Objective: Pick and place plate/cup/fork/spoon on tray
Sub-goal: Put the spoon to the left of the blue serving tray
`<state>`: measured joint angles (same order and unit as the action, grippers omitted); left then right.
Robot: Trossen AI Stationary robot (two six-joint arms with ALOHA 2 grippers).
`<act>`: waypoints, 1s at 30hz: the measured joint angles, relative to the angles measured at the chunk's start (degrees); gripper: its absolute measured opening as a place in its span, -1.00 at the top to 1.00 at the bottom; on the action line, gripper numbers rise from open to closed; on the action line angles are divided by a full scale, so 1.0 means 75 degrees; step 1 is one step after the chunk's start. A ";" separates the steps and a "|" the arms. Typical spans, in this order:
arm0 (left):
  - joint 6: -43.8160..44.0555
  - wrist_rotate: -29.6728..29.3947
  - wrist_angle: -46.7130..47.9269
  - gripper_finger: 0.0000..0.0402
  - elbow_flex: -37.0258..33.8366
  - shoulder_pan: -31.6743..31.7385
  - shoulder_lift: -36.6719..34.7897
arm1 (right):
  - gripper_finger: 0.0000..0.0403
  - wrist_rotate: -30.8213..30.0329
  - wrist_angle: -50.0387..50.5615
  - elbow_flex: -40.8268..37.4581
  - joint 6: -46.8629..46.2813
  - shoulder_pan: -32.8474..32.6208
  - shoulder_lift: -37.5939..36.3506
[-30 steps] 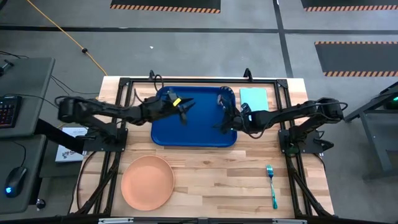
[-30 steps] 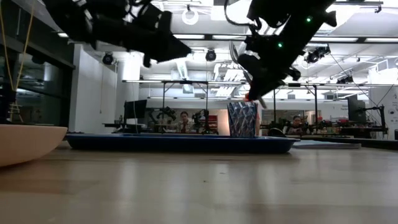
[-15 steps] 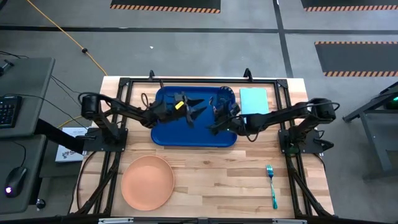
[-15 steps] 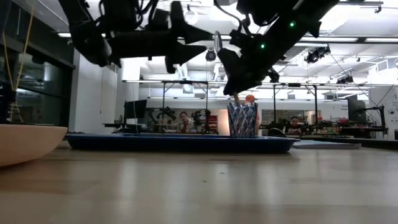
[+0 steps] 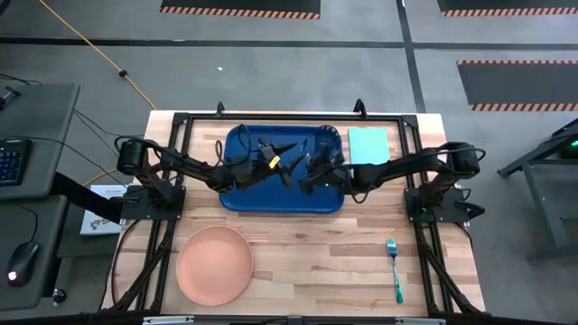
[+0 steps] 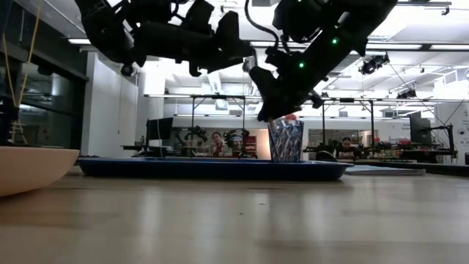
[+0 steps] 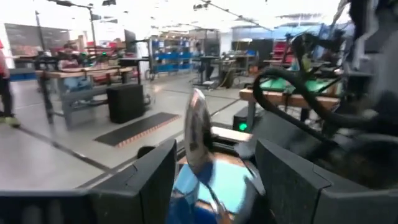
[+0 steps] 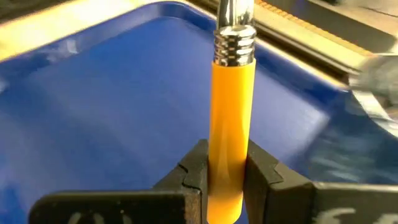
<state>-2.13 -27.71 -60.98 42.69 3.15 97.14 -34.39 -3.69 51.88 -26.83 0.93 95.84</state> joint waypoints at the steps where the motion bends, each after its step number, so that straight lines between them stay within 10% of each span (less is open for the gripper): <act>1: -0.0004 -0.0003 0.0088 -0.05 0.0021 0.0001 -0.0003 | 0.80 0.0082 -0.0127 0.0000 0.0053 -0.0009 0.0064; 15: -0.0262 -0.0736 0.0608 0.02 0.0028 0.0161 -0.0003 | 0.79 0.0268 -0.0554 0.0000 0.0354 -0.0250 0.0235; 25: -0.0414 -0.0757 0.0698 0.87 0.0028 0.0173 -0.0003 | 0.65 0.0414 -0.0565 0.0003 0.0615 -0.0338 0.0232; 30: -0.0843 -0.0711 0.1189 0.91 0.0036 0.0165 -0.0325 | 0.56 0.0429 -0.0366 0.0003 0.1082 -0.0343 0.0169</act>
<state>-8.46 -33.04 -52.06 42.96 4.39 94.71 -31.18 -6.44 51.90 -18.72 -1.64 97.10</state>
